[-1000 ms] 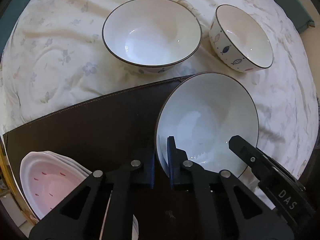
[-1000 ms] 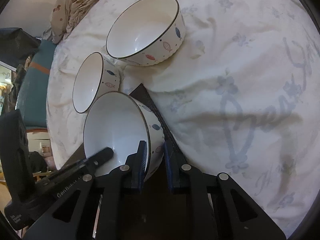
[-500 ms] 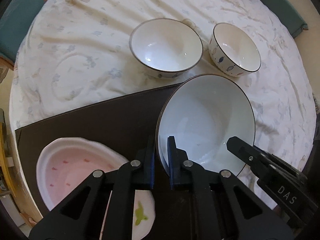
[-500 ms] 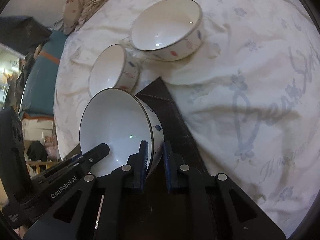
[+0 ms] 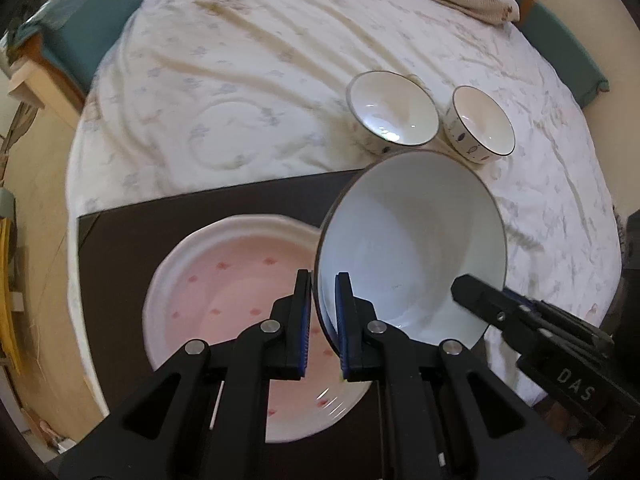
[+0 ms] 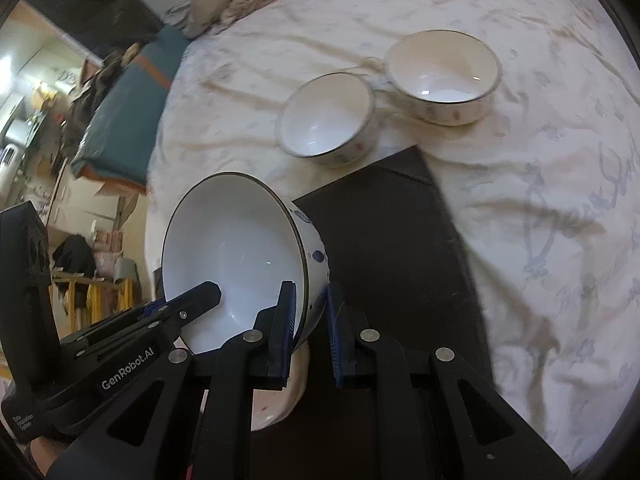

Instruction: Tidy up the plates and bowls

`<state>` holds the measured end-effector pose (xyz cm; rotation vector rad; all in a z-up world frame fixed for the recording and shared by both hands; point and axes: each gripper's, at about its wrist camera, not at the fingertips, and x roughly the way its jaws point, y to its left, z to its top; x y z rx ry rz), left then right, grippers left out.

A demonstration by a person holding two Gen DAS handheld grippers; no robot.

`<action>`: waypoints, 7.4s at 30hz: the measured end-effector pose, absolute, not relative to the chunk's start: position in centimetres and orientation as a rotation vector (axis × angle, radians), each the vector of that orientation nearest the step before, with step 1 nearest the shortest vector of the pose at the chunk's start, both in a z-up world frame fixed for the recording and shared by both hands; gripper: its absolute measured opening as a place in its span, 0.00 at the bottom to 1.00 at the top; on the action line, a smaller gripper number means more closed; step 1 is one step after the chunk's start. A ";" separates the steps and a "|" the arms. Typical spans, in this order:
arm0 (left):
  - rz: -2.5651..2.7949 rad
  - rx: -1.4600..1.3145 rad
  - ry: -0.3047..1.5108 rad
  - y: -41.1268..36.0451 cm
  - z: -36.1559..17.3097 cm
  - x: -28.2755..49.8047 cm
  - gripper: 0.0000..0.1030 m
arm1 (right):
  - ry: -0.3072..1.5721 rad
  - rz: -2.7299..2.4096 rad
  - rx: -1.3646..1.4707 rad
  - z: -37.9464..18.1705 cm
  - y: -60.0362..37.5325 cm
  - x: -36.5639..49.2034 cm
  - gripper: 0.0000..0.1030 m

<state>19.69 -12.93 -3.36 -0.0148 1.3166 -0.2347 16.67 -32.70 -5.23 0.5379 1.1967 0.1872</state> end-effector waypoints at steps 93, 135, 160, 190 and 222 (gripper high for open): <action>-0.151 -0.165 1.337 -1.8 -8.3 17.0 0.29 | 1.392 0.295 0.406 -9.6 -22.0 14.6 0.20; -0.203 -0.117 1.169 -7.8 1.0 17.8 0.66 | 1.131 0.070 0.600 -2.8 -32.5 11.5 0.80; -0.205 -0.062 1.159 -17.3 -0.9 30.4 0.66 | 1.059 -0.082 0.794 -5.4 -41.9 21.3 0.80; -0.238 -0.043 1.441 -21.7 -14.8 38.4 0.10 | 1.291 -0.018 0.893 -15.8 -41.5 30.8 0.37; -0.165 0.066 1.272 -17.5 -1.9 32.3 0.12 | 1.203 0.190 0.689 -5.7 -35.5 29.3 0.17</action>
